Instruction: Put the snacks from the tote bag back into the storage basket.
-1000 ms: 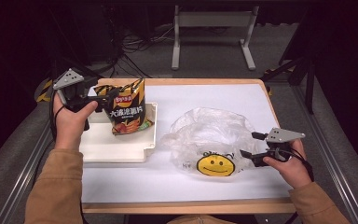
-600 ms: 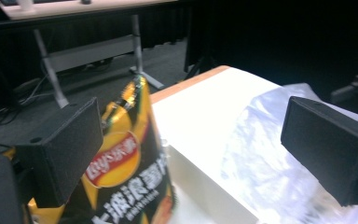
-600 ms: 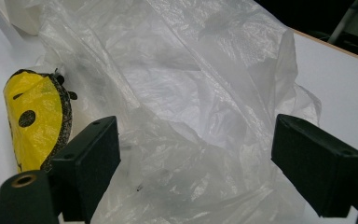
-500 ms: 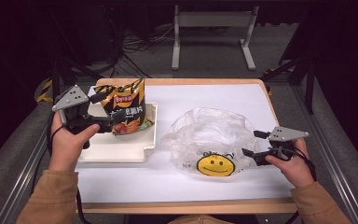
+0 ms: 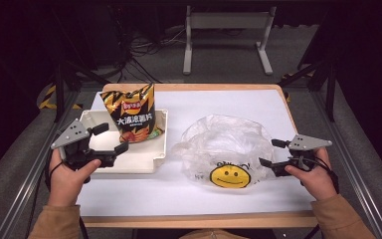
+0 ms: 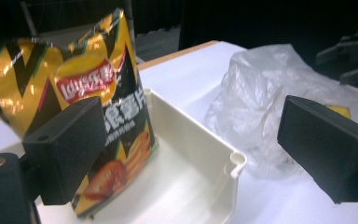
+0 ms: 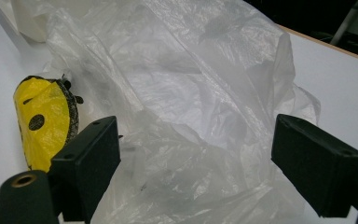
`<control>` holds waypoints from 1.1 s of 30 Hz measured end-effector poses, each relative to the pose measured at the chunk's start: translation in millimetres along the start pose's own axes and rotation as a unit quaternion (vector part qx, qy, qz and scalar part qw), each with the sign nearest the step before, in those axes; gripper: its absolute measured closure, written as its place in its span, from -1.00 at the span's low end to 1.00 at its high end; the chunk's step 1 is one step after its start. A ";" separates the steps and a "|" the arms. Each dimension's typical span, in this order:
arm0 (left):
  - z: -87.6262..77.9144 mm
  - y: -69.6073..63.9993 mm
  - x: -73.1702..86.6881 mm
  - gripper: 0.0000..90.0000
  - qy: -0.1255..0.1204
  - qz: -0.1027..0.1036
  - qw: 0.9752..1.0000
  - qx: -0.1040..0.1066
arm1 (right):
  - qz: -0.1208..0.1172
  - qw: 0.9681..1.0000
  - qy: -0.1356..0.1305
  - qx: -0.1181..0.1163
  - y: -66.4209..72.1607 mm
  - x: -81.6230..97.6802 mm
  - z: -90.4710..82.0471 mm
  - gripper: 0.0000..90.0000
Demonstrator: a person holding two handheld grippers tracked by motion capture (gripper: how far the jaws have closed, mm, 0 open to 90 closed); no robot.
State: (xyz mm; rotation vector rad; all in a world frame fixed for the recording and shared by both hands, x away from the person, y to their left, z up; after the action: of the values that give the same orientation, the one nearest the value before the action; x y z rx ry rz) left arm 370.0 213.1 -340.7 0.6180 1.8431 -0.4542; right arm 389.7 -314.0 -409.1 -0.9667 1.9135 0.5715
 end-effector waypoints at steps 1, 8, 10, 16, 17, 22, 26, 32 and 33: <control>0.0 0.0 0.0 -0.81 0.000 0.000 1.000 0.000 | 0.001 1.000 -0.002 -0.001 0.1 -0.5 -1.0 -0.65; -2.2 -8.0 23.9 -0.81 0.015 0.010 1.000 -0.011 | 0.006 1.000 -0.018 -0.002 0.5 -2.7 -8.0 -0.64; -2.3 -9.1 28.0 -0.81 0.017 0.010 1.000 -0.011 | 0.006 1.000 -0.024 -0.002 0.6 -3.2 -9.1 -0.64; -2.3 -10.3 44.9 -0.80 0.023 0.012 0.999 -0.025 | 0.013 0.998 -0.052 -0.013 1.0 -4.0 -15.0 -0.63; -2.2 -10.4 47.4 -0.79 0.024 0.014 0.999 -0.026 | 0.013 0.998 -0.056 -0.015 1.2 -4.1 -15.4 -0.63; -1.6 -8.4 60.3 -0.78 0.028 -0.005 0.999 -0.023 | 0.004 0.996 -0.084 -0.018 3.5 -6.6 -19.6 -0.63; 0.2 -7.1 69.7 -0.72 0.032 -0.017 0.999 -0.024 | 0.003 0.995 -0.098 -0.010 3.5 -6.8 -21.2 -0.62; 6.4 -8.0 83.2 -0.70 0.027 -0.027 0.999 -0.027 | 0.006 0.994 -0.113 0.011 4.0 -3.9 -24.1 -0.59; 7.1 -7.8 85.0 -0.70 0.026 -0.030 0.999 -0.024 | 0.007 0.993 -0.116 0.011 3.8 -3.4 -24.0 -0.59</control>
State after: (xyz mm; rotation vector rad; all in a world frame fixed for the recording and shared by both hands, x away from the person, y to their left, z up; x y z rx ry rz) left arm 346.9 219.4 -423.0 0.5469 1.9209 -0.4356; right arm 375.5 -327.3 -394.2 -0.8359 1.7160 0.6409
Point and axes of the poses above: each handheld gripper's, and its own axes: z roughly forward along the jaws, x roughly out of its underside, y roughly to its left, the point moved 4 cm from there along z, roughly forward along the jaws, and after that the axes turned 7 degrees about -x, right-handed, at the moved point
